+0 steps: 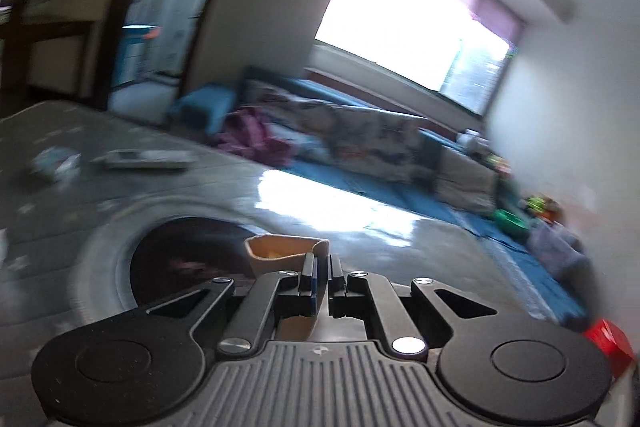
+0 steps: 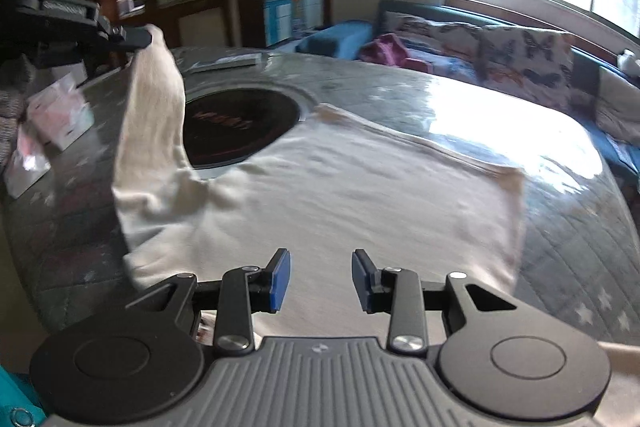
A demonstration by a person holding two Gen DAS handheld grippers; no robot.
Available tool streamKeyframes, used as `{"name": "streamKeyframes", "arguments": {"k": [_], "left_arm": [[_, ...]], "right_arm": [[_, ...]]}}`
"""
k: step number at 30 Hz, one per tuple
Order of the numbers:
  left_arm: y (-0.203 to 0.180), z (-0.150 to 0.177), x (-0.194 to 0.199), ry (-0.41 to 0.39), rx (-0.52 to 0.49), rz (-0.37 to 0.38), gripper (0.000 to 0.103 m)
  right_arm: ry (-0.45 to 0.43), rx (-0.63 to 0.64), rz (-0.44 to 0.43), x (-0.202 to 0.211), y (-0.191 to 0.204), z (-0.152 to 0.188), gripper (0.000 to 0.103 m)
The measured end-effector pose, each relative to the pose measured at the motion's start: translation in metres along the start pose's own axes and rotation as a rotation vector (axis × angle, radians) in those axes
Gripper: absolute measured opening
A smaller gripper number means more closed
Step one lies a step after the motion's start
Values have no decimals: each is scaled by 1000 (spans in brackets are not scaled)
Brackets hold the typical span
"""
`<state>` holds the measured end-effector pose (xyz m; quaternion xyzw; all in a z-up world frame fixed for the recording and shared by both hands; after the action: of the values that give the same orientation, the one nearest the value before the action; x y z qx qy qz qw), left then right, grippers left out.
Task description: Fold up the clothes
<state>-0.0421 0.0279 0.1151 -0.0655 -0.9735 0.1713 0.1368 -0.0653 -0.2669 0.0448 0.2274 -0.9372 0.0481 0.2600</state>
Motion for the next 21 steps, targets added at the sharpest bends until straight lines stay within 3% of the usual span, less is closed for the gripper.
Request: {"name": "streamKeyframes", "arguments": {"k": [5, 11, 21], "left_arm": [[-63, 16, -7, 58, -40, 162, 5], [-123, 60, -14, 170, -80, 316, 5], [-150, 134, -42, 375, -102, 424, 9]], "right_arm": [[-14, -55, 53, 17, -26, 9, 34], [-7, -124, 97, 28, -48, 26, 34], [-11, -178, 162, 48, -70, 38, 34]]}}
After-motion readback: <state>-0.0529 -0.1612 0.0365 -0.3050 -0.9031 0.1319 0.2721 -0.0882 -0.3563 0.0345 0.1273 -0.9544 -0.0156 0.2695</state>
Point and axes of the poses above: each gripper's, at about its wrist camera, not at the fingertips, and x roughly against the way its jaws point, y to its left, z to its underside, the point moved 3 cm from there along -x, roughly the way its jaws point, and after that the axes turned 11 degrees about -y, right-handed, at the moved point
